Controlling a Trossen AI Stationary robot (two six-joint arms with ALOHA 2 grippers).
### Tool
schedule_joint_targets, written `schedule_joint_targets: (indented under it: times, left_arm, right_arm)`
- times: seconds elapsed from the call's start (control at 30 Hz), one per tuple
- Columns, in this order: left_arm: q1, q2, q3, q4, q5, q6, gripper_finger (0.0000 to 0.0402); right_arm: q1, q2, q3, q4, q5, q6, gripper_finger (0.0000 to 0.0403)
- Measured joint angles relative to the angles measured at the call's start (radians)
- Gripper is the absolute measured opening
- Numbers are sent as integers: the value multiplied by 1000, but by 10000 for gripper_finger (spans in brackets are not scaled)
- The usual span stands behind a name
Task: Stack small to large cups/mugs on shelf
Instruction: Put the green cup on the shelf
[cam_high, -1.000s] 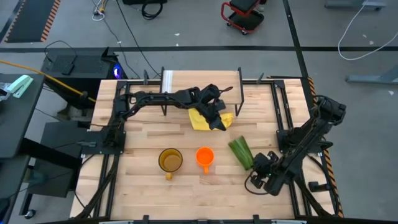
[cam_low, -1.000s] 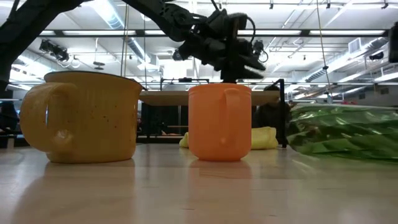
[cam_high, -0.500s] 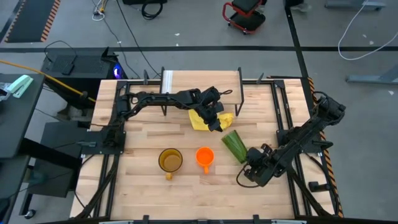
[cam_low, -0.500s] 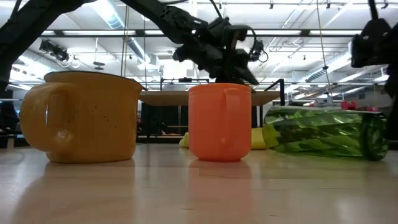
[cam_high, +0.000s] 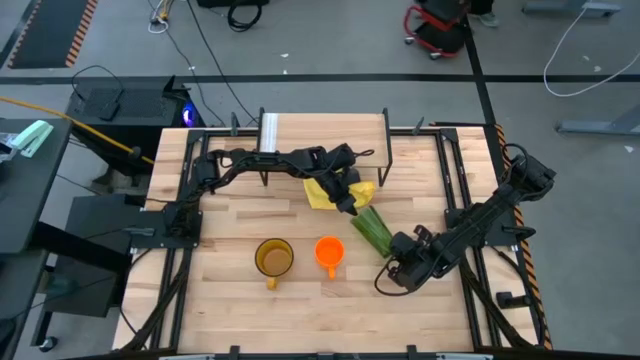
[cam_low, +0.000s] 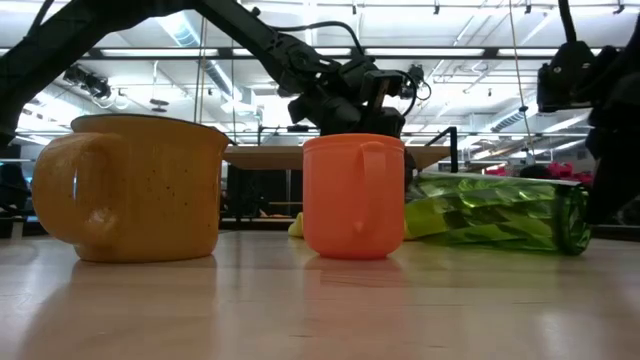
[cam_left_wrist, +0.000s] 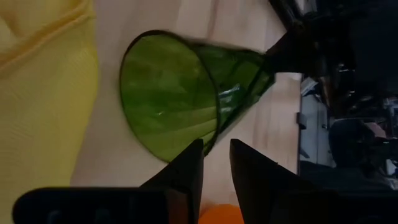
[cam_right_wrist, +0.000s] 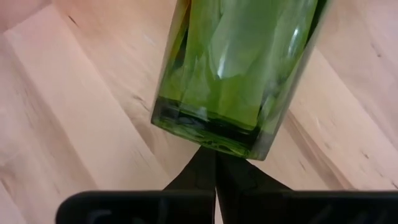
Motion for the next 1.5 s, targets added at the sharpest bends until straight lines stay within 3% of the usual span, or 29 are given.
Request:
schedule_joint_targets:
  times: [1.2,1.5]
  left_arm:
    - [44,-3,1,-19,2,11,77]
    - [64,-7,1,-19,5,41,75]
  right_arm:
    - [-36,0,0,27,0,-61,4]
    - [-32,0,0,218,-15,-173,3]
